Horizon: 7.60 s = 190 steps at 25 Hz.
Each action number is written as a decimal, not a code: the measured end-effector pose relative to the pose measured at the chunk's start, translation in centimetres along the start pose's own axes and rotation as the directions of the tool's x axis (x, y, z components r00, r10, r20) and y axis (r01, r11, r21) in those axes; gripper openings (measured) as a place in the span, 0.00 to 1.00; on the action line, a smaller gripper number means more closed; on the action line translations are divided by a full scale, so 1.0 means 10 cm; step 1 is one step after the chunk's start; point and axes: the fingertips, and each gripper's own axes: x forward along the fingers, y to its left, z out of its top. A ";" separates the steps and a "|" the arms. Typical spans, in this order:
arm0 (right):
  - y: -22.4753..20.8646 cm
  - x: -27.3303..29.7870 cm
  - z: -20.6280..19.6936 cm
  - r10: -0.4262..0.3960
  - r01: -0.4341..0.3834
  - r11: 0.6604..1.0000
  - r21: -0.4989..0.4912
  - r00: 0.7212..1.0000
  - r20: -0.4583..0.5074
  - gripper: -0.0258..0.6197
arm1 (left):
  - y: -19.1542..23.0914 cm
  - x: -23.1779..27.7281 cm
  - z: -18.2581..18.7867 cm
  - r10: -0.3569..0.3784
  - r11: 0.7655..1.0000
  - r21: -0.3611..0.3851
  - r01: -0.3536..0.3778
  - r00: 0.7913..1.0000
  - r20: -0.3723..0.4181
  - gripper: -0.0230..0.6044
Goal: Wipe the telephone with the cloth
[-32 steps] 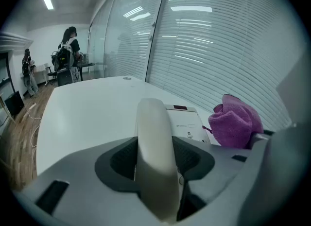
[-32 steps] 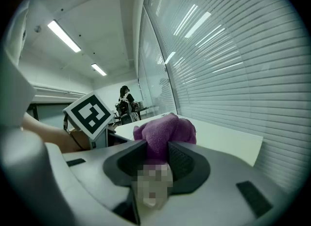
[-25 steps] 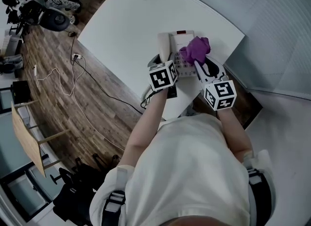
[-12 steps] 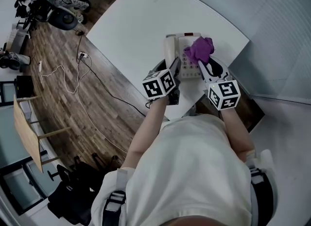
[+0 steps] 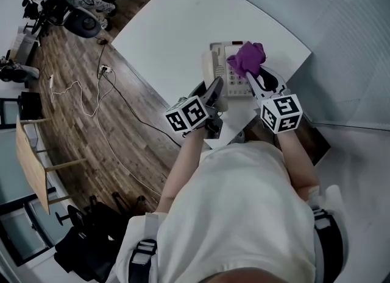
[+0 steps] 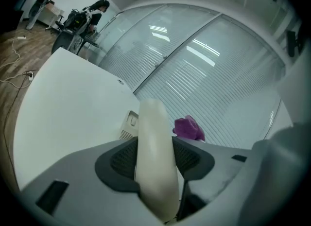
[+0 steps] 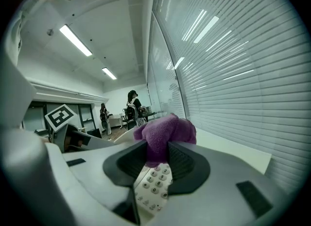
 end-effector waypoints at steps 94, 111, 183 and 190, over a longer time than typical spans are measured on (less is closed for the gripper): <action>1.22 -0.28 -0.13 0.458 -0.467 0.877 -0.117 0.884 -0.091 0.24 | -0.54 -0.59 0.12 -0.453 0.842 -0.201 0.501 0.858 0.240 0.39; 1.16 -0.48 -0.33 0.503 -0.516 0.850 -0.106 0.854 -0.133 0.24 | -0.47 -0.61 0.12 -0.430 0.855 -0.193 0.481 0.866 0.254 0.39; 0.04 -0.30 -0.45 0.253 -0.243 0.965 0.097 0.962 -0.103 0.24 | 0.49 0.76 -0.10 0.270 0.920 0.305 -0.247 0.962 -0.034 0.39; 0.08 -0.14 -0.38 0.264 -0.256 0.962 0.093 0.961 -0.082 0.24 | 0.40 0.63 -0.03 0.217 0.942 0.262 -0.207 0.976 -0.006 0.41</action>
